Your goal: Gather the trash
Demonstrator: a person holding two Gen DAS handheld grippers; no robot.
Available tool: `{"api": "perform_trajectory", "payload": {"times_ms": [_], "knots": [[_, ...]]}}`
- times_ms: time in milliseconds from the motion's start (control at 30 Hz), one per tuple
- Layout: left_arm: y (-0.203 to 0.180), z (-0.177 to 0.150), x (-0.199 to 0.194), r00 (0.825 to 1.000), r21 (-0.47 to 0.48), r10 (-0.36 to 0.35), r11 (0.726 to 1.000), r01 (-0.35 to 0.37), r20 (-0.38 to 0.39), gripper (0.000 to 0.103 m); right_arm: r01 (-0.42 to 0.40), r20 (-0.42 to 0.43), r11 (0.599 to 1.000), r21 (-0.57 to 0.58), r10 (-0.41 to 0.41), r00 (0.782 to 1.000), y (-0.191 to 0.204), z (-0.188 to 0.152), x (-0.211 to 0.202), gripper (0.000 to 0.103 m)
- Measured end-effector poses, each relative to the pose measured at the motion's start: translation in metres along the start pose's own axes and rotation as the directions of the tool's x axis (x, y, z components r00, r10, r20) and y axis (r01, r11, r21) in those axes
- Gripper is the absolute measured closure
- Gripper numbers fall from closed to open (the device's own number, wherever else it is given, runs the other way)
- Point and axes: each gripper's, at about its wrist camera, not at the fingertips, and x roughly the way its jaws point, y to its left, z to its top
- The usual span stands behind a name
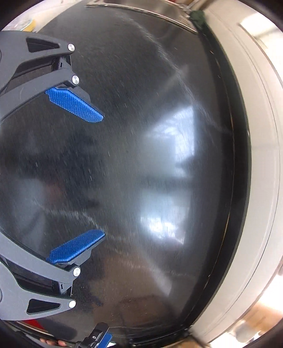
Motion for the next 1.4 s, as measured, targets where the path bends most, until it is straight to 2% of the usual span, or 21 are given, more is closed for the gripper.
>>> {"api": "perform_trajectory", "payload": {"times_ms": [267,433,633,867,1033,1200,1400], "knots": [[-0.035,0.002,0.006,0.999,0.058,-0.012,0.998,0.014,-0.041,0.007,0.000,-0.017,0.999,0.053,0.001,1.000,-0.036,-0.003,0.006,0.007],[-0.048,0.002,0.017,0.997,0.110,-0.005,0.994,0.013,-0.072,0.007,0.007,-0.037,0.998,0.067,-0.005,0.999,-0.044,-0.005,0.010,0.007],[-0.058,0.003,0.026,0.996,0.122,-0.007,0.992,0.018,-0.086,0.007,0.017,-0.052,0.997,0.079,-0.013,0.999,-0.050,-0.007,0.014,0.007],[-0.059,0.004,0.040,0.991,0.128,0.022,0.992,-0.005,-0.130,0.007,0.020,-0.063,0.996,0.083,-0.014,0.998,-0.049,-0.013,0.017,0.007],[-0.060,0.005,0.046,0.986,0.162,0.108,0.983,-0.088,-0.123,0.007,0.018,-0.063,0.996,0.091,-0.012,0.998,-0.051,-0.017,0.019,0.007],[-0.055,0.010,0.048,0.986,0.124,0.107,0.988,-0.092,-0.125,0.007,0.022,-0.062,0.995,0.094,-0.016,0.998,-0.052,-0.022,0.018,0.007],[-0.048,0.013,0.039,0.995,0.109,0.063,0.993,-0.055,-0.076,0.007,0.027,-0.057,0.994,0.105,-0.021,0.998,-0.054,-0.028,0.015,0.007]]}}
